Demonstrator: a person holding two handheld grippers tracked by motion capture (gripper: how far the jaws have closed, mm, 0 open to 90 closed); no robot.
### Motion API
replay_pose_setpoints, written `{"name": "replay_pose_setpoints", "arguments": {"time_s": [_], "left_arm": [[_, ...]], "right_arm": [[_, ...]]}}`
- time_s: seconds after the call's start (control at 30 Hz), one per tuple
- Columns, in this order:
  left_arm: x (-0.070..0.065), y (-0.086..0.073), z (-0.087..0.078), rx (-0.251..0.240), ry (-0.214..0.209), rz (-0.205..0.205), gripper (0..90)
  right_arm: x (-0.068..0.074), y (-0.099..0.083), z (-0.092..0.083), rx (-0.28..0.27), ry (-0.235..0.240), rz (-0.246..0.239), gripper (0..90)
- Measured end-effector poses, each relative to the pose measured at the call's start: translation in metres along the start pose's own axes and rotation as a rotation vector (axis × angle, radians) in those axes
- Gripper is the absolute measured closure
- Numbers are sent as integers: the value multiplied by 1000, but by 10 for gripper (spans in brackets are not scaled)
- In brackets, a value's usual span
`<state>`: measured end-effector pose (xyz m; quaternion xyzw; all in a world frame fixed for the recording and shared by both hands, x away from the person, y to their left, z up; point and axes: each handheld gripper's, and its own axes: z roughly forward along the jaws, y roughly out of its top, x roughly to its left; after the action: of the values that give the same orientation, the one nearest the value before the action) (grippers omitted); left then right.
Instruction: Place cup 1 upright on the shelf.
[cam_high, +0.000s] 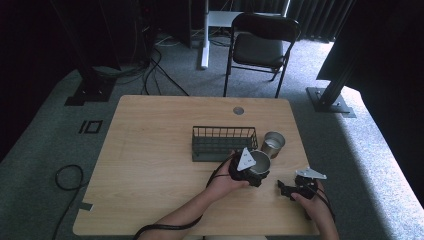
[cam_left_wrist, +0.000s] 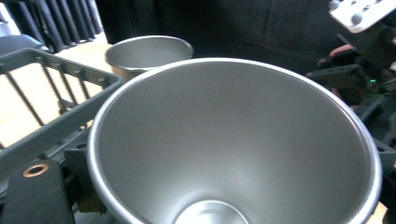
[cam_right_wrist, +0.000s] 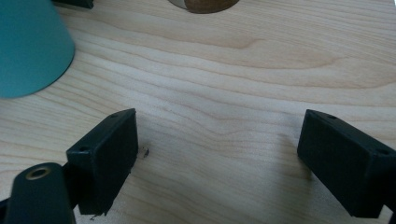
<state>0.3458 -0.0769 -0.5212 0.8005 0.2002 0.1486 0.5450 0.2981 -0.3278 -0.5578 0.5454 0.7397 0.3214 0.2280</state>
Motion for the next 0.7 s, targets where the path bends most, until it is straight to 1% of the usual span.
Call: {"name": "replay_pose_setpoints", "arguments": {"time_s": [0.07,0.23,0.27,0.37,0.4,0.43,0.7], "left_arm": [[-1,2,-1,-1,-15,-2,136],[-2,12,-6,-19,-22,2,136],[-2,14,-8,-22,-25,-5,136],[-4,22,-11,-29,-30,2,136],[-5,28,-14,-36,-40,5,136],[-5,28,-14,-36,-40,5,136],[-5,53,-30,-70,-49,18,136]], "right_arm": [[0,0,0,0,0,0,120],[0,0,0,-1,-1,-2,120],[0,0,0,-1,0,-1,120],[0,0,0,-1,0,-1,120],[0,0,0,0,0,-1,120],[0,0,0,0,0,-1,120],[0,0,0,0,-1,-2,120]]}}
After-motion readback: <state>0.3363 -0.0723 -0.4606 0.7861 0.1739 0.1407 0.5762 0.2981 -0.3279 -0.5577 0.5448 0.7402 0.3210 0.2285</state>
